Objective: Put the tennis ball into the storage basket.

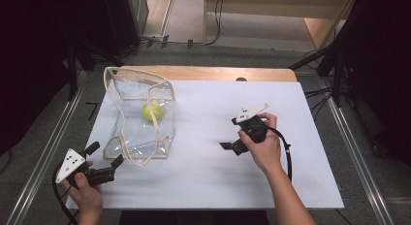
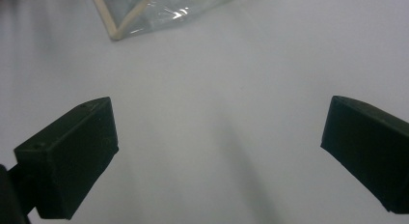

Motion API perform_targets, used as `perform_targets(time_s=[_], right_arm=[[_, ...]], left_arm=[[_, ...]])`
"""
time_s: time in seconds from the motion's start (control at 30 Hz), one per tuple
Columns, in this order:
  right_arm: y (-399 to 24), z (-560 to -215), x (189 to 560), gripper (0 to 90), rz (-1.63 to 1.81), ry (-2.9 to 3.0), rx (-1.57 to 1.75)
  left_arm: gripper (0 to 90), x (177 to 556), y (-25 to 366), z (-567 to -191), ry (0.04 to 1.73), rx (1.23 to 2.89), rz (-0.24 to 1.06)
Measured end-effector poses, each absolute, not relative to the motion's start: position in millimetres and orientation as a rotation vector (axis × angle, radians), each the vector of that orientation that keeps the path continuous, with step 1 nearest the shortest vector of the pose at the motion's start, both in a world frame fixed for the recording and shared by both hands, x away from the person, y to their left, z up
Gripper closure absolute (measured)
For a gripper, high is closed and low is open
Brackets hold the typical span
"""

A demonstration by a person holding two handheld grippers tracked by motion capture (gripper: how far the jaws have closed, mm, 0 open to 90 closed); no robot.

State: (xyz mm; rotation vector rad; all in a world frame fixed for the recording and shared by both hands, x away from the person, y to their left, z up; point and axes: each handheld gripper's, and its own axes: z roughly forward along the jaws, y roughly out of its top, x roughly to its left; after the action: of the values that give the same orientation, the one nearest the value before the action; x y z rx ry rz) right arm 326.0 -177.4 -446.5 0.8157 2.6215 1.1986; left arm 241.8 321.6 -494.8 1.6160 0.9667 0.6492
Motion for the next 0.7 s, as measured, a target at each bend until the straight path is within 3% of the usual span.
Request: perform_targets(time_s=[0.7], right_arm=[[-234, -468, 308, 0.0, 1.299, 2.52, 0.981]], left_arm=[[0.0, 242, 321, -495, 0.966, 1.622, 0.653]])
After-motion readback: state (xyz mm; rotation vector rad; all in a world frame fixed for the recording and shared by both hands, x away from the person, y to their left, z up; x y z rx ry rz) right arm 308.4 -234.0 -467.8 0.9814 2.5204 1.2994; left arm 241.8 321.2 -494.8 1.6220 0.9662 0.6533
